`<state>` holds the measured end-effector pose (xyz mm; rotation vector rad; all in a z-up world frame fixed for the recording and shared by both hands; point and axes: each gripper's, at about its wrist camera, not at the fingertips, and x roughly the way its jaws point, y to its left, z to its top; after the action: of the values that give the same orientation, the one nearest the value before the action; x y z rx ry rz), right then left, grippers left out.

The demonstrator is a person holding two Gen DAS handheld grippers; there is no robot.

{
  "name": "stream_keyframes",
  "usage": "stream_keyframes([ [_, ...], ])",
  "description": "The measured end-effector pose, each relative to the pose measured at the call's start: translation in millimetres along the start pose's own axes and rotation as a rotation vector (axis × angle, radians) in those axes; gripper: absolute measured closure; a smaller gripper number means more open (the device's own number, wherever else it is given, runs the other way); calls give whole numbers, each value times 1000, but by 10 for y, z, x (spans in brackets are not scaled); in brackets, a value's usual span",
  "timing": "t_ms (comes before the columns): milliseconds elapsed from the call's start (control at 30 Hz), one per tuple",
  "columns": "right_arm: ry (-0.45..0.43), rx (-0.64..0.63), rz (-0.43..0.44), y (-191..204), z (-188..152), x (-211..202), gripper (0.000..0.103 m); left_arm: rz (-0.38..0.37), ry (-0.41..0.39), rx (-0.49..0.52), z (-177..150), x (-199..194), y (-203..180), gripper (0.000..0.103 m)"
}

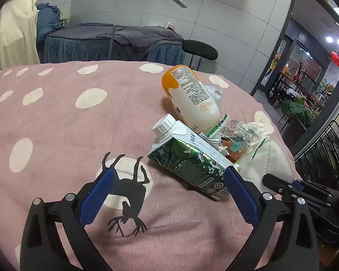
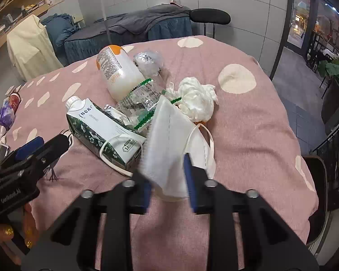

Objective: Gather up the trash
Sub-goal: 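Grasp the white face mask with the right gripper while the left reaches the green milk carton, then close the left gripper on the green milk carton while the right gripper lifts the mask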

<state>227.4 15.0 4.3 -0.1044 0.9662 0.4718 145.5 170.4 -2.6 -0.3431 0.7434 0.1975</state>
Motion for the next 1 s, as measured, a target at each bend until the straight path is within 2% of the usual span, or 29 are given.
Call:
stream_keyframes([
  [100,-28,-11,-1,-37,-53,-125,98,-12,18,-16,28,55,24,7],
  [367,-86,-11,29,-105,-259,-528,99,-101,103,-93,102,370,5,8],
  [467,-97,6,35,-174,-318,-612,98,-131,122,-123,140,473,-19,12],
  [533,-108,13,24,-215,-353,-656,98,-116,116,-110,165,506,-62,19],
  [567,-116,18,17,-240,-375,-679,98,-116,115,-105,171,515,-78,27],
  [833,-144,62,19,-422,-479,-776,98,-180,116,-135,157,503,-91,42],
  [933,-154,73,20,-468,-518,-801,98,-195,103,-141,146,436,-101,54],
  [967,-157,77,21,-483,-536,-811,98,-193,93,-133,141,409,-113,73],
  [1000,-159,81,20,-496,-539,-804,98,-192,76,-120,142,366,-126,80],
])
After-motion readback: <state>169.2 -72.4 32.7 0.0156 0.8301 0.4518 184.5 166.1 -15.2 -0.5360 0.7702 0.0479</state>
